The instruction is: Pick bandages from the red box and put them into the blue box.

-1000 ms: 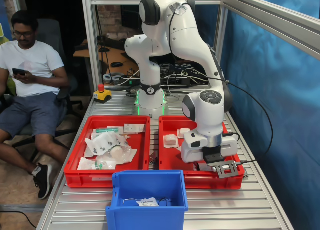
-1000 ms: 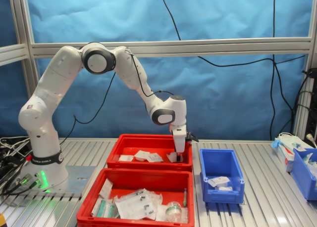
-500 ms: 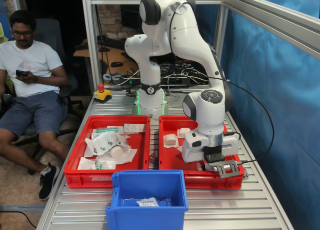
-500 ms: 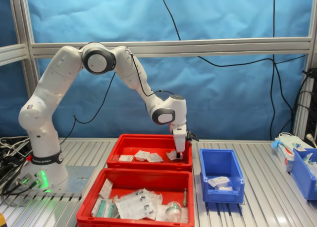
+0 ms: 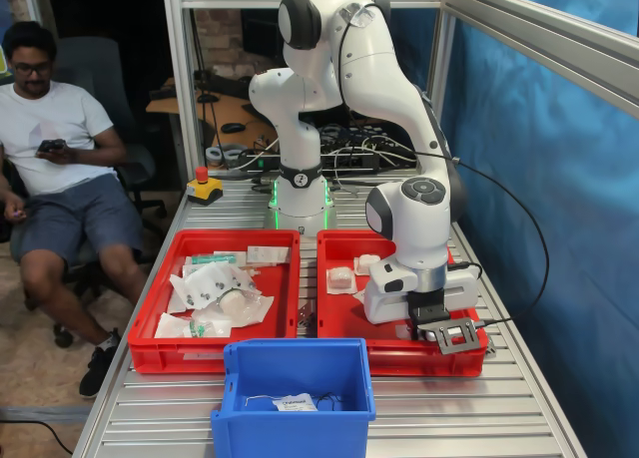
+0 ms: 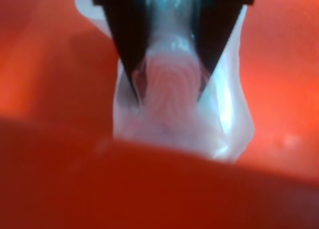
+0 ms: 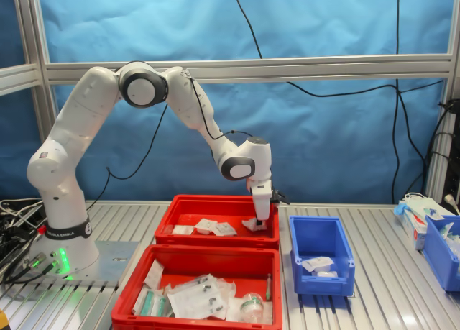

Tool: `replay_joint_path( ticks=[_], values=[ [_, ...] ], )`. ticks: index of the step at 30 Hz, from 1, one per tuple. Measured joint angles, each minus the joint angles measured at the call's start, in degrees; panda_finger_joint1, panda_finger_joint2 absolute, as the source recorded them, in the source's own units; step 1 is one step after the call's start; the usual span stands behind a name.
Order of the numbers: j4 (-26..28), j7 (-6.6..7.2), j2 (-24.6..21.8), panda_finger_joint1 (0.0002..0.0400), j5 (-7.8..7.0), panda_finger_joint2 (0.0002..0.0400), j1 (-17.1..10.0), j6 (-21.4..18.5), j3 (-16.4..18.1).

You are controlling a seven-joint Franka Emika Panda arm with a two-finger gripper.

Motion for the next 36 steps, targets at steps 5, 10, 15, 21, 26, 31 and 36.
replay_joint_path(
  ticks=[5,10,15,21,26,31,36],
  values=[
    [0.00,0.00,-0.02,0.0058,0.00,0.0058,0.00,-0.01,0.00],
    [-0.04,0.00,-0.57,0.0058,0.00,0.0058,0.00,-1.24,0.00],
    [-0.14,0.00,-2.22,0.0058,0.00,0.0058,0.00,-3.11,0.00],
    [-0.23,0.00,-7.00,0.0058,0.00,0.0058,0.02,-4.72,-0.19],
    [0.00,0.00,-13.85,0.0058,0.00,0.0058,0.43,-5.29,-2.09],
    [1.40,0.00,-18.33,0.0058,0.00,0.0058,0.69,-5.45,-5.29],
    [5.50,0.00,-21.46,0.0058,0.00,0.0058,0.72,-5.72,-11.26]
  ],
)
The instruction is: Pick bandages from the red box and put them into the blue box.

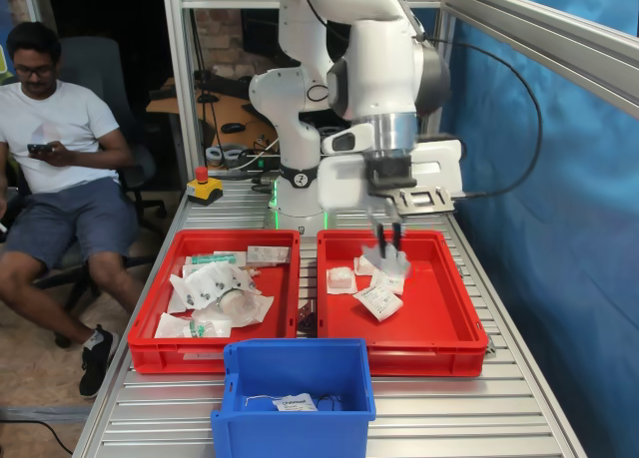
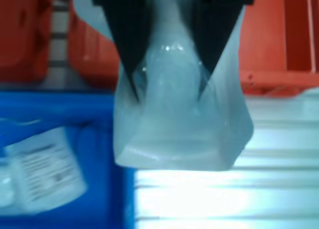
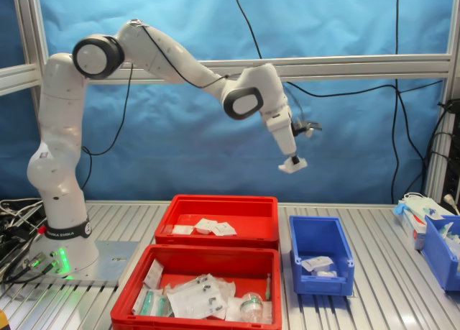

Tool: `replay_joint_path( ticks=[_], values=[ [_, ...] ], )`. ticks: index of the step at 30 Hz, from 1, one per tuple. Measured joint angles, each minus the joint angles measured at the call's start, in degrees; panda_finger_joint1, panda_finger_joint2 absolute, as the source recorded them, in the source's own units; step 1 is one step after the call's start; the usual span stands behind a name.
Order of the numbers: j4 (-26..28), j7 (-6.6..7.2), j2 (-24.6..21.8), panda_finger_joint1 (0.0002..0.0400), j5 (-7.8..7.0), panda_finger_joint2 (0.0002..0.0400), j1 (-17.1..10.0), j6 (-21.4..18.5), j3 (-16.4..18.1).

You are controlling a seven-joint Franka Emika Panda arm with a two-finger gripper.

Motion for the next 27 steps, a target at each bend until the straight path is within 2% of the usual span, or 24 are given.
replay_joint_path(
  ticks=[2,5,7,12,21,22,27],
  values=[
    [1.56,0.00,-0.46,0.0058,0.00,0.0058,-0.02,-0.07,-2.31],
    [2.44,0.00,-0.62,0.0058,0.00,0.0058,-0.04,-0.10,-3.73],
    [4.27,0.00,-0.60,0.0058,0.00,0.0058,-0.07,-0.19,-6.89],
    [6.59,0.00,0.34,0.0058,0.00,0.0058,-0.09,-0.25,-9.75],
    [10.61,0.00,4.28,0.0058,0.00,0.0058,-0.10,-0.28,-12.20],
    [11.74,0.00,6.03,0.0058,0.00,0.0058,-0.10,-0.28,-12.64],
    [13.30,0.00,9.18,0.0058,0.00,0.0058,-0.09,-0.29,-13.02]
  ],
)
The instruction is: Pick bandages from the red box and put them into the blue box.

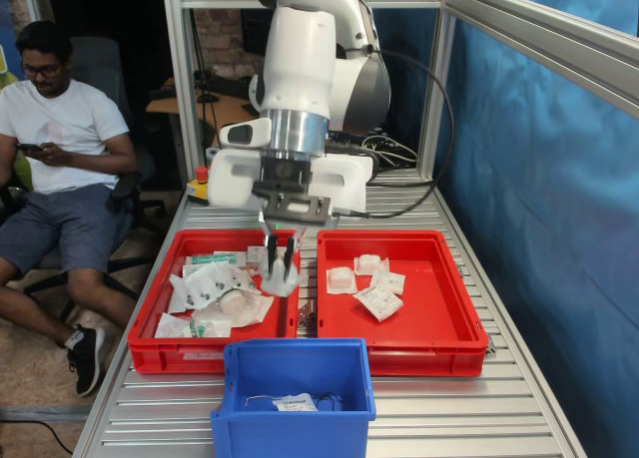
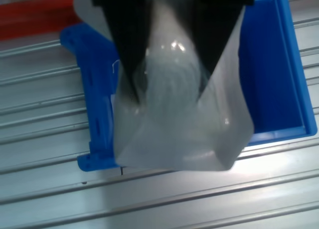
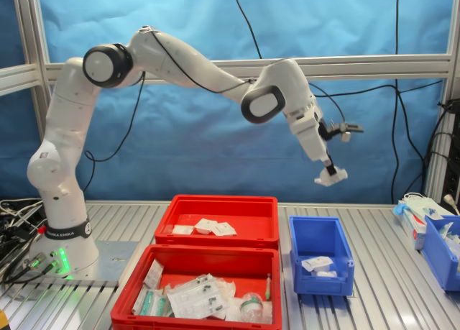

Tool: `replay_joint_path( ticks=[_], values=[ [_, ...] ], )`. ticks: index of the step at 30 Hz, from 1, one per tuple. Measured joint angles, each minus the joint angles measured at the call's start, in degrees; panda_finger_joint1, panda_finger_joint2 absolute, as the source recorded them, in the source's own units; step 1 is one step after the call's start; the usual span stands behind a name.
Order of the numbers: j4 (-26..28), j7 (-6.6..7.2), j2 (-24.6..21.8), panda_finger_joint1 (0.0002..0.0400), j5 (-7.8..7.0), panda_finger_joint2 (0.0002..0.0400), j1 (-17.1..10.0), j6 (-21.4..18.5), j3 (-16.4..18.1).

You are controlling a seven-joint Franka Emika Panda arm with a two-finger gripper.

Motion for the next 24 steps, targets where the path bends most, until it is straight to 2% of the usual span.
replay_joint_path(
  ticks=[13,24],
  values=[
    [1.70,0.00,9.53,0.0058,0.00,0.0058,0.01,-0.08,-0.11],
    [1.81,0.00,11.65,0.0058,0.00,0.0058,0.01,-0.22,-0.10]
  ],
)
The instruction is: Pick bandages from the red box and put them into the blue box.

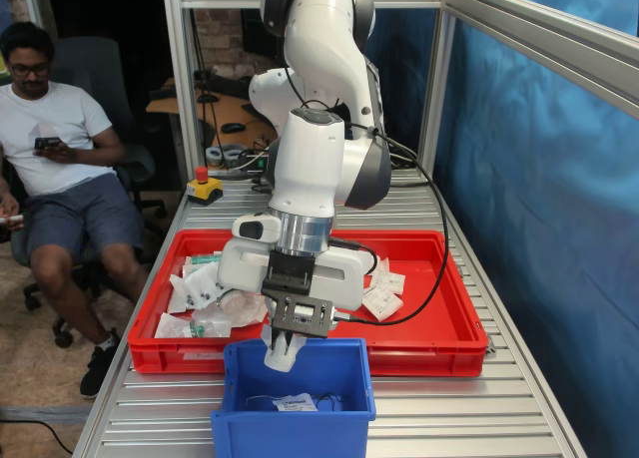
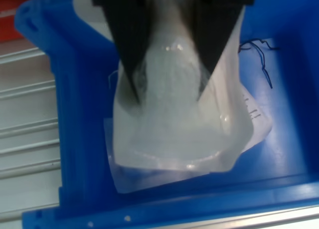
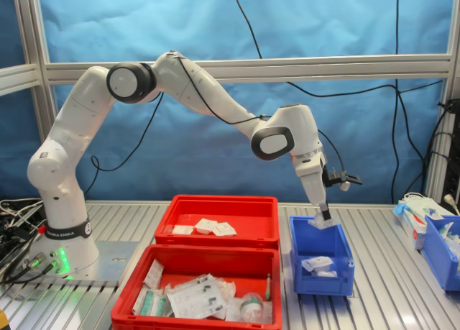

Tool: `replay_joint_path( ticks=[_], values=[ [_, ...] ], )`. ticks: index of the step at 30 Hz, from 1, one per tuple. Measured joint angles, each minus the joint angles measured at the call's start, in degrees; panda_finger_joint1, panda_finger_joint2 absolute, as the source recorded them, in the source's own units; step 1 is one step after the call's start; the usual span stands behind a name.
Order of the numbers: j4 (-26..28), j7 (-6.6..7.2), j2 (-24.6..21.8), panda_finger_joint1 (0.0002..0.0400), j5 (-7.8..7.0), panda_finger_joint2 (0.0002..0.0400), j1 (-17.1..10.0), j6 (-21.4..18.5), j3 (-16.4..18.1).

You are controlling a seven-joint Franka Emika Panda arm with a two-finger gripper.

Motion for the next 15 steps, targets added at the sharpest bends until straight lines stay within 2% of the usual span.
replay_joint_path(
  ticks=[15],
  values=[
    [1.83,-0.47,0.00,0.0058,0.00,0.0058,0.00,-0.01,0.00]
  ],
)
